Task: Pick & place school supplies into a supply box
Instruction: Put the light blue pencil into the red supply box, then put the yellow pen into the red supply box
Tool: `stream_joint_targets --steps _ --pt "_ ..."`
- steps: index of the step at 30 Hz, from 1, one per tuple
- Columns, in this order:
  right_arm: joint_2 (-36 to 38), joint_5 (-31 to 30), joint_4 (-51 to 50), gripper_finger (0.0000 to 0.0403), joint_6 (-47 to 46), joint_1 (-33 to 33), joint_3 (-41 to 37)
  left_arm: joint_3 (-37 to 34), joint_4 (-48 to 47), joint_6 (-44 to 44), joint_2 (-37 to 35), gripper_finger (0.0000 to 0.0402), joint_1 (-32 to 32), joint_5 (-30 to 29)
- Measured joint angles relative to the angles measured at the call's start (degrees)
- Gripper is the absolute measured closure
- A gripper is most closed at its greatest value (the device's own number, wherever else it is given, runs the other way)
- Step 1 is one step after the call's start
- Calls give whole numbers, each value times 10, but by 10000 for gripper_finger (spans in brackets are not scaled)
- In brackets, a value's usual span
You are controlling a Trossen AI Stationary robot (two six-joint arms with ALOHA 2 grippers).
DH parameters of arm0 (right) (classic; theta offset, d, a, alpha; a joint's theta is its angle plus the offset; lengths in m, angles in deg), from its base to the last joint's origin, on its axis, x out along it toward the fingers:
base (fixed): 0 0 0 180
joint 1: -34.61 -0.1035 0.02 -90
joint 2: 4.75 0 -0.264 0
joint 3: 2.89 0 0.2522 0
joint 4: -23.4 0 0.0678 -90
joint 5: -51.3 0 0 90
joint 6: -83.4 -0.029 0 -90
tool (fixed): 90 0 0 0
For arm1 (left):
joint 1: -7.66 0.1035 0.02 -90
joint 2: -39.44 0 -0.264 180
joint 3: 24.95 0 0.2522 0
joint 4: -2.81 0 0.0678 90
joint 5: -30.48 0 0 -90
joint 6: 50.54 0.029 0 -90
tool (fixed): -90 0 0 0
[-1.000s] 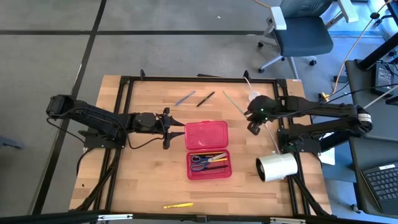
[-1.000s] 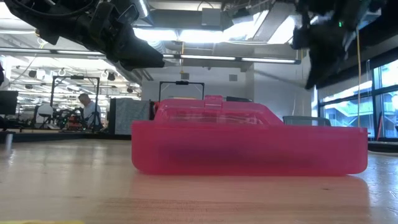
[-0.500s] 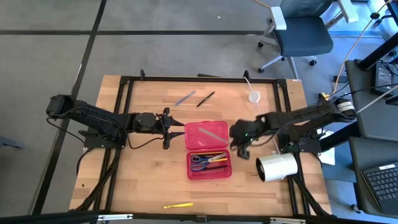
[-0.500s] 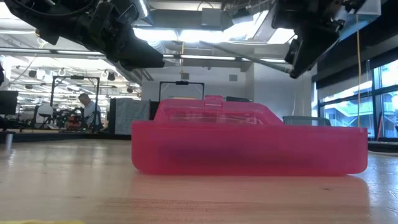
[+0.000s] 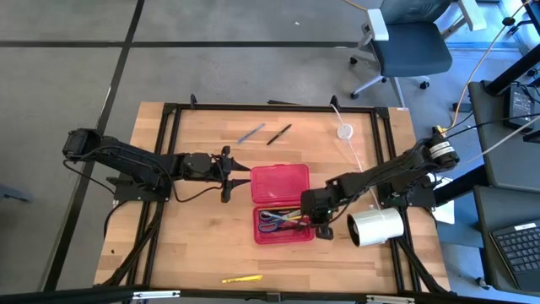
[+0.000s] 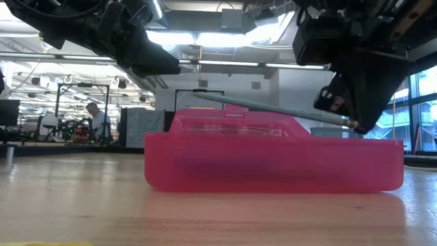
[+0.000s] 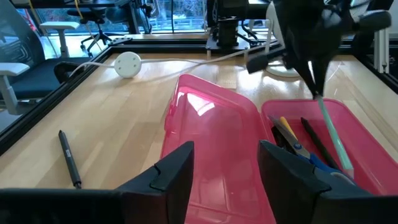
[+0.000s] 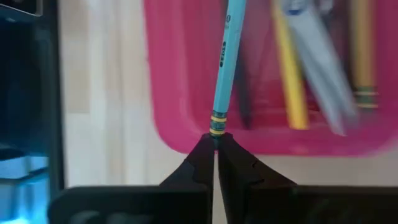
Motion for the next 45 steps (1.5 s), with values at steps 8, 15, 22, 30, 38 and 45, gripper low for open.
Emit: stream_joint_targets --steps 8,15,22,30,38,45 --pt "-33 15 25 391 -34 -3 0 0 0 0 0 237 0 0" --pt "-32 15 26 378 -31 -3 0 0 -2 0 0 233 0 0" --pt "-32 15 26 333 -29 -3 0 0 -3 0 0 237 0 0" --pt "13 -5 -5 309 -15 5 0 5 52 21 0 233 0 0" --pt "164 -158 -79 313 23 -8 -26 26 81 0 0 233 -8 7" --pt "311 -158 -5 320 98 19 -130 33 62 1 0 238 -34 69"
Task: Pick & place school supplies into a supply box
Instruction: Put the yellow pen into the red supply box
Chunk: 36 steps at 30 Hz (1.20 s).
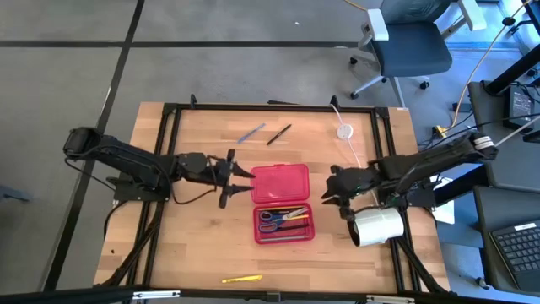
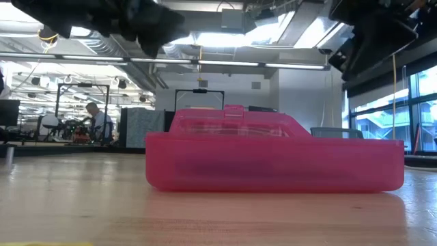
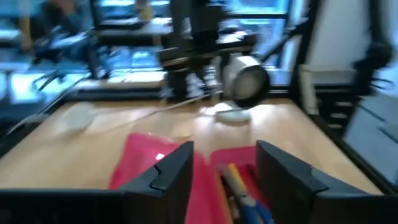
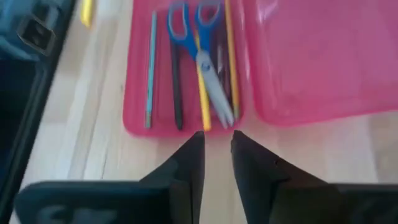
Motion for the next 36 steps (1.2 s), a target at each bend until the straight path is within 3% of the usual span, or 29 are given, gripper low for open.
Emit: stream_joint_targets --steps 3,7,10,14,20,28,32,36 --pt "50 -2 22 320 8 14 -24 27 -11 51 5 240 -39 -13" --pt "90 -3 41 319 8 30 -43 92 -120 80 21 240 -105 -117" --pt "101 -3 47 319 18 41 -53 141 -217 56 48 240 -153 -213" --pt "102 -4 47 319 37 53 -66 192 -288 -15 101 240 -208 -261" --pt "102 -6 49 319 56 73 -93 261 -304 -117 206 245 -272 -283" --pt "101 -52 65 319 54 97 -117 407 -427 -198 334 252 -309 -289" --pt "101 -52 98 319 49 101 -138 452 -473 -224 375 252 -313 -251" --pt "101 -50 116 319 33 101 -153 466 -476 -275 406 253 -317 -175"
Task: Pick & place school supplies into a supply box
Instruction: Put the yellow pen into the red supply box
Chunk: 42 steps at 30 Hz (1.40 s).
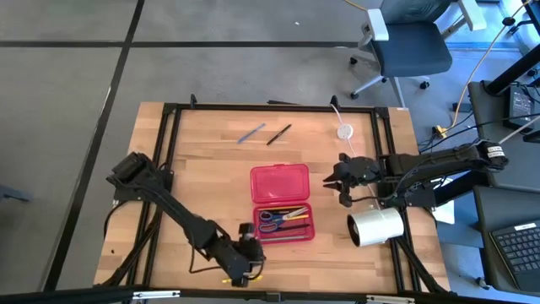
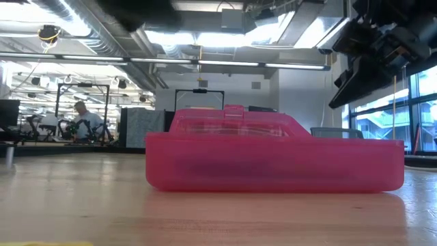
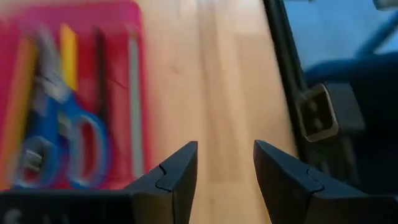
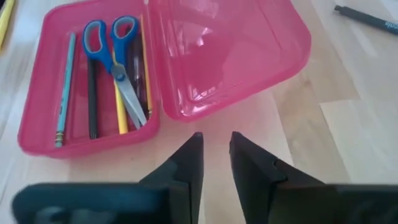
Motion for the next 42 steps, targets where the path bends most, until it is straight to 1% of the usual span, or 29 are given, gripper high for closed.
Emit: stream_joint_targets --steps 3,6,13,16,20,27,34,40,42 --pt "0 0 1 319 -26 0 -5 3 0 -44 16 256 -11 46" --pt "0 0 8 319 -42 0 -5 3 -1 -79 28 261 -26 68" --pt "0 1 43 319 -45 0 -5 3 -3 -131 51 272 -50 70" --pt "0 1 49 319 -42 0 -5 5 -2 -132 62 274 -55 68" --pt "0 2 49 319 -38 0 -5 20 -4 -131 81 274 -51 80" --pt "0 2 51 319 -26 0 -5 35 -33 -131 99 275 -49 92" --pt "0 2 52 319 -25 0 -5 35 -30 -124 108 275 -50 93" --pt "0 2 53 319 -25 0 -5 38 -13 -124 140 275 -50 117" --pt "0 2 54 319 -25 0 -5 47 -20 -124 151 275 -50 117"
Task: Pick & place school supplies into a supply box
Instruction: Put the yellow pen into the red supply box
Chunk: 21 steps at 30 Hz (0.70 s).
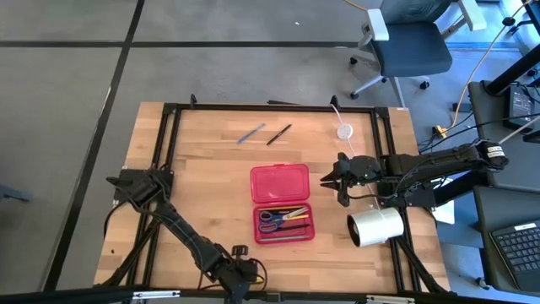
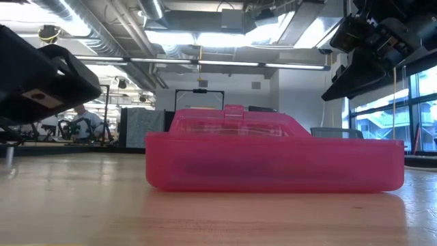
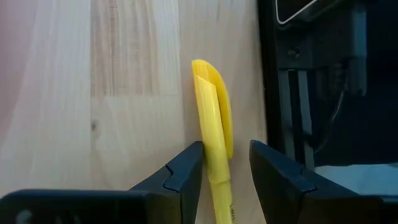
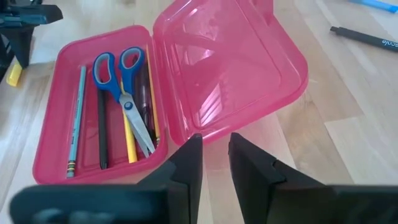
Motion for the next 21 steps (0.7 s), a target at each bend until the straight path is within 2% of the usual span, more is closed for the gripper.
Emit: stream_joint_targets --steps 5,15,21 --pt "0 0 2 319 1 0 0 10 -37 0 6 290 0 -21" --pt "0 0 2 319 28 0 0 10 -73 15 6 375 7 -46" --pt "0 0 2 319 29 0 0 8 -85 12 1 378 10 -58"
